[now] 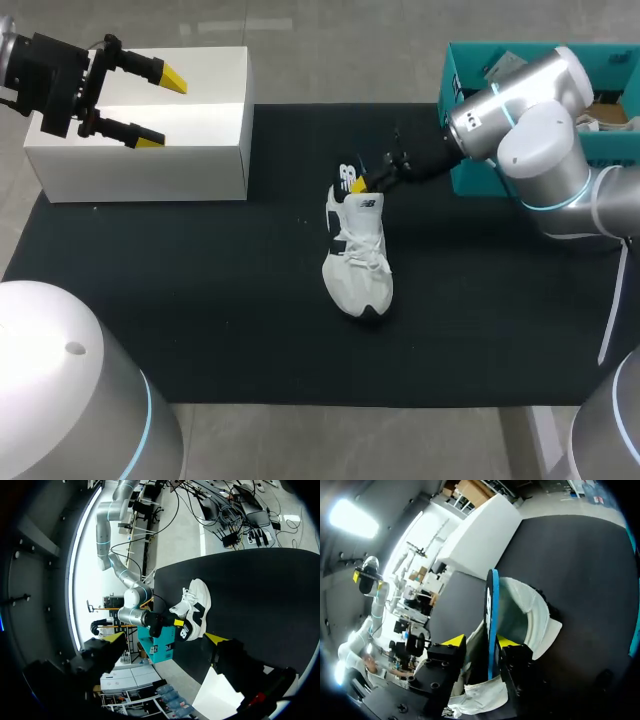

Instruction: Take the shoe out of the shoebox, open the shoe tongue, remove and reinsert the insole, then place the shoe into the shoebox

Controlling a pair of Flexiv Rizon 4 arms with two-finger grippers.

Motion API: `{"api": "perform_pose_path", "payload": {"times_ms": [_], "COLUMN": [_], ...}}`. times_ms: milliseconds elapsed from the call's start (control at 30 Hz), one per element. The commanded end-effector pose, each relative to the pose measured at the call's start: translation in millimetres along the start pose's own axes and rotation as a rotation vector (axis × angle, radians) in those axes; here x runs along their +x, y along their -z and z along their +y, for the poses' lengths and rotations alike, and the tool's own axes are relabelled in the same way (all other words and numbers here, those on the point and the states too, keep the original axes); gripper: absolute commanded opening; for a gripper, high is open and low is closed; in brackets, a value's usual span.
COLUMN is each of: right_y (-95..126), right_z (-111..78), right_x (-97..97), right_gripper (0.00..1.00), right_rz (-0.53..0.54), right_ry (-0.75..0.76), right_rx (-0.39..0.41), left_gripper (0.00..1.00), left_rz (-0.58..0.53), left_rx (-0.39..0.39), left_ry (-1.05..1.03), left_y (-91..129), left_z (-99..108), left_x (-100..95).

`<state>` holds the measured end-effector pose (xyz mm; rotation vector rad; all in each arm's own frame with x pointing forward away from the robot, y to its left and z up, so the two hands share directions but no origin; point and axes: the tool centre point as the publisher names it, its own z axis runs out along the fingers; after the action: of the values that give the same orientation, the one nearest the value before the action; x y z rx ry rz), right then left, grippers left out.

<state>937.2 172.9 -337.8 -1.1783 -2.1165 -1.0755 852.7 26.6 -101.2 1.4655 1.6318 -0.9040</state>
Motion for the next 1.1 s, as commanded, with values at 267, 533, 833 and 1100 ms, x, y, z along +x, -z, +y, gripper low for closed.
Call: {"api": "perform_pose_path", "payload": {"times_ms": [267, 533, 833, 1100], "right_y": [7, 1, -9, -16], "right_z": [24.1, 14.8, -17.2, -37.6], "right_x": [-7.1, -11.4, 0.4, 4.1], "right_gripper": [0.0, 0.0, 0.0, 0.0], "right_rz": [-0.011, -0.008, 0.024, 0.038], "right_ry": [0.01, -0.033, -0.12, -0.182], "right_rx": [0.033, 0.042, 0.09, 0.122], "left_gripper": [1.0, 1.0, 1.0, 1.0], "left_rz": [0.004, 0.004, 0.004, 0.004], "left_rx": [0.002, 0.002, 0.002, 0.002], "left_ry": [0.0, 0.0, 0.0, 0.0], "left_y": [0, 0, 0, 0], "left_z": [1, 1, 1, 1], "left_x": [-0.5, -0.5, -0.5, -0.5]}}
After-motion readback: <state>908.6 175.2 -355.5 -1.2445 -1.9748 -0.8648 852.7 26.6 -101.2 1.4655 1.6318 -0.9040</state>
